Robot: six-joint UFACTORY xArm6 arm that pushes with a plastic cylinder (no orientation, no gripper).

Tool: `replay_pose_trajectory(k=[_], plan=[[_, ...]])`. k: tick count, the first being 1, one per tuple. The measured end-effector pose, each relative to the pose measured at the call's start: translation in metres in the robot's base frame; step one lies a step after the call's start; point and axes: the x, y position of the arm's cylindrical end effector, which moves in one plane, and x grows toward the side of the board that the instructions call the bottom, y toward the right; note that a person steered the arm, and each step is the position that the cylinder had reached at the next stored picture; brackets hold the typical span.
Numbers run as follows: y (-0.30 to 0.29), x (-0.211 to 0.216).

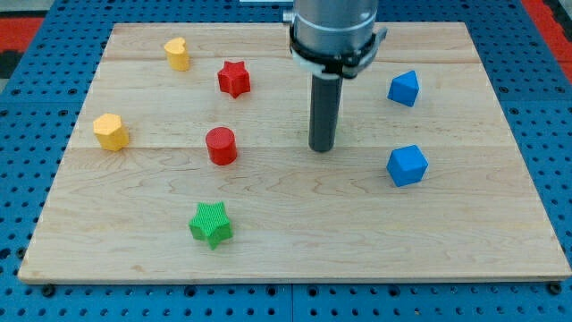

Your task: Slide the red star diagonally top right to the red circle

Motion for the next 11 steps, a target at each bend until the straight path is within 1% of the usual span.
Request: replay_pose_trajectory(k=[1, 2, 3, 4, 5, 6, 7, 8, 9, 10, 11], plan=[[-0.031, 0.006], [-0.122, -0.021], [-0.193, -0.039], [-0.173, -0.093], [-0.173, -0.125], [-0.136, -0.123], [-0.114, -0.103], [-0.135, -0.133], [-0.133, -0.197], [-0.243, -0.212], [-0.292, -0.206]])
